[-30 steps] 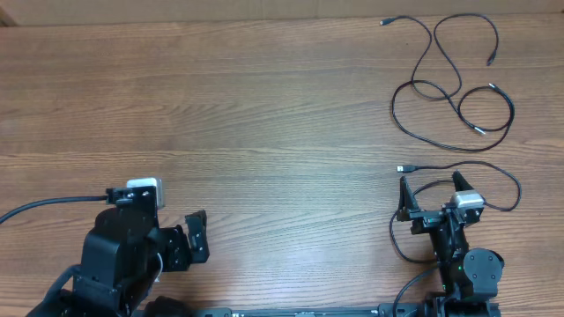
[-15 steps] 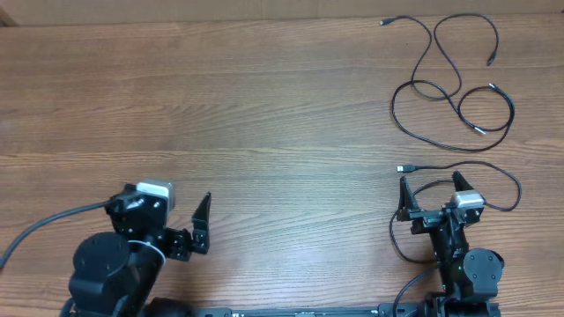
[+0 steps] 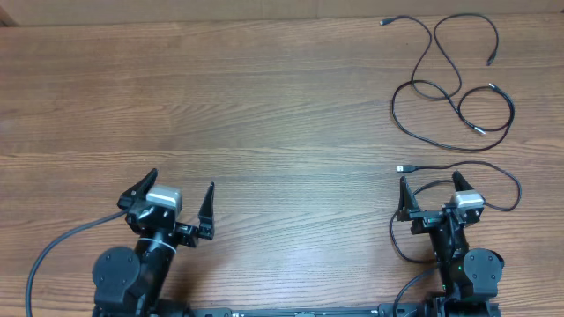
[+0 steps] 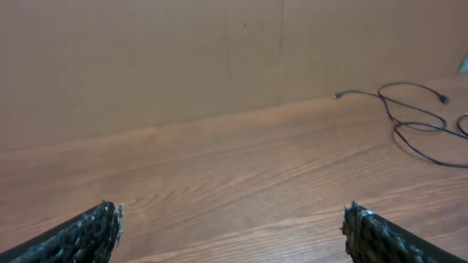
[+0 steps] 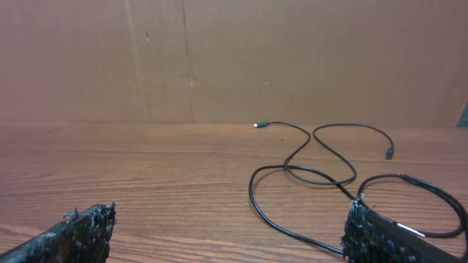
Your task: Untangle cables
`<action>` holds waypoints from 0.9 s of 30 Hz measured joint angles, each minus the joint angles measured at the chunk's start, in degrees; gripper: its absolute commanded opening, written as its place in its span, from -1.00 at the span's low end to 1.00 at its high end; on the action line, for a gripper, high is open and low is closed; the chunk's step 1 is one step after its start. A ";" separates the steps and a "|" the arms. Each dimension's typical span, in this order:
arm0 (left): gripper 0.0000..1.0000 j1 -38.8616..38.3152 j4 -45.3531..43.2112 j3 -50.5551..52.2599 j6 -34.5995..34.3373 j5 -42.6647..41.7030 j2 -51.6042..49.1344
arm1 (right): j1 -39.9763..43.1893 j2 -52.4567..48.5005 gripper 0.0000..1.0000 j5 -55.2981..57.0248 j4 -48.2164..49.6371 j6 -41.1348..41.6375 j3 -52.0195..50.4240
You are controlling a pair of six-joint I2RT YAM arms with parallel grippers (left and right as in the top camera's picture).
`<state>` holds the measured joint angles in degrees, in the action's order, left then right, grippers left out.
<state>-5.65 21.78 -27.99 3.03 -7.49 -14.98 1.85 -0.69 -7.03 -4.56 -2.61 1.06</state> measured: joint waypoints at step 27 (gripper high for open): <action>0.99 4.70 -22.67 22.99 -7.17 2.16 13.81 | 0.00 0.00 1.00 -0.02 -0.02 0.00 0.00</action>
<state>-0.95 -0.89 -4.99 -4.14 -5.32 -1.17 1.85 -0.69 -7.05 -4.58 -2.61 1.06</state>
